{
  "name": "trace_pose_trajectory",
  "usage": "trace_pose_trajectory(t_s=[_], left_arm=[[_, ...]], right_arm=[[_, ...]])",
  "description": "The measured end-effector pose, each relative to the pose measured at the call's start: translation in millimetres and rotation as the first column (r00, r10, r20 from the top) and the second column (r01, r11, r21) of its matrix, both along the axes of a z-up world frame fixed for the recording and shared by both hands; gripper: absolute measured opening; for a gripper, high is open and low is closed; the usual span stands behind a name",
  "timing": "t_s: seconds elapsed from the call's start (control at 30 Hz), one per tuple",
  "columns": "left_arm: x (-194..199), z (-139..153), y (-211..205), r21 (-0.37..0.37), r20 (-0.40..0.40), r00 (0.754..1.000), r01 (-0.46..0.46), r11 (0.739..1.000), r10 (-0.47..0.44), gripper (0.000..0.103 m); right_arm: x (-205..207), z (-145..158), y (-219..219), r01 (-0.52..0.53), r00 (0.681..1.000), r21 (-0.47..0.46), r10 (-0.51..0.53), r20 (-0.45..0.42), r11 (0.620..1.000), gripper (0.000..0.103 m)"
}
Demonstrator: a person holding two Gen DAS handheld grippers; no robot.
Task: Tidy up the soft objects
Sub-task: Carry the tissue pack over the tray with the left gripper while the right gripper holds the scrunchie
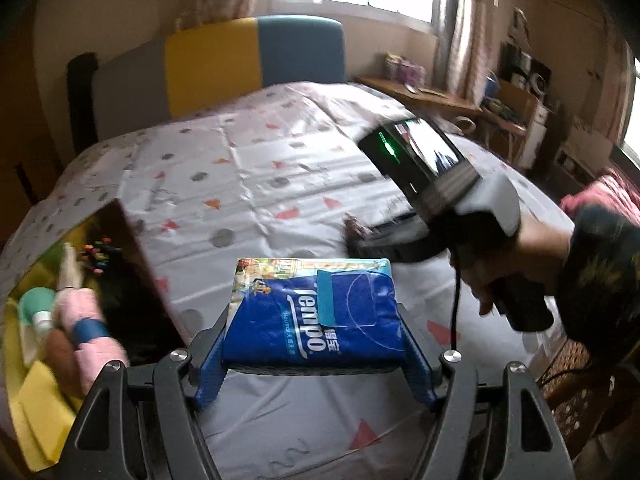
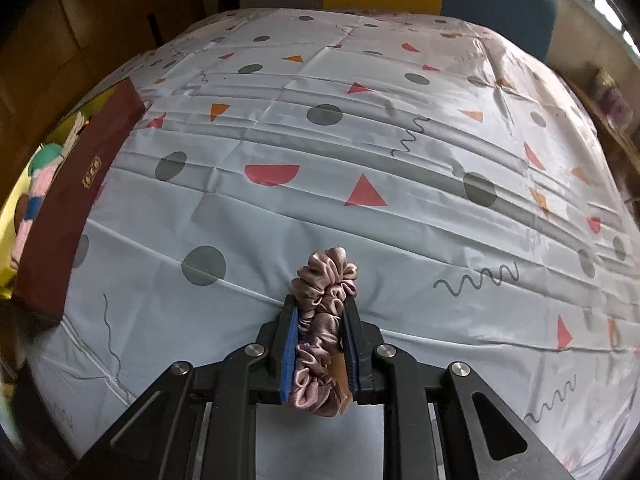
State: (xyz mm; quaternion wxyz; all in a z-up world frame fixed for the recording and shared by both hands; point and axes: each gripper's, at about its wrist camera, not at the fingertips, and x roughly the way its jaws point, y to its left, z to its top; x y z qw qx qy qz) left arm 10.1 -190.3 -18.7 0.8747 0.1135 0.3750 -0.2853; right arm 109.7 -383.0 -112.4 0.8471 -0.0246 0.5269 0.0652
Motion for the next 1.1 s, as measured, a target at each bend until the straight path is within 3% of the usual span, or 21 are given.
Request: trace_pose_trajectory(t_s=[0.27, 1.1], left_arm=[[10, 23, 32, -0.019, 0.030, 0.995, -0.091, 0.996, 0.091, 0.074], [33, 25, 109, -0.081, -0.027, 0.966, -0.260, 0.962, 0.259, 0.074]], right_arm=[[0, 0, -4, -0.001, 1.000, 0.030, 0.001, -0.002, 1.000, 0.021], [-1, 0, -1, -0.010, 1.000, 0.018, 0.009, 0.012, 1.000, 0.021]])
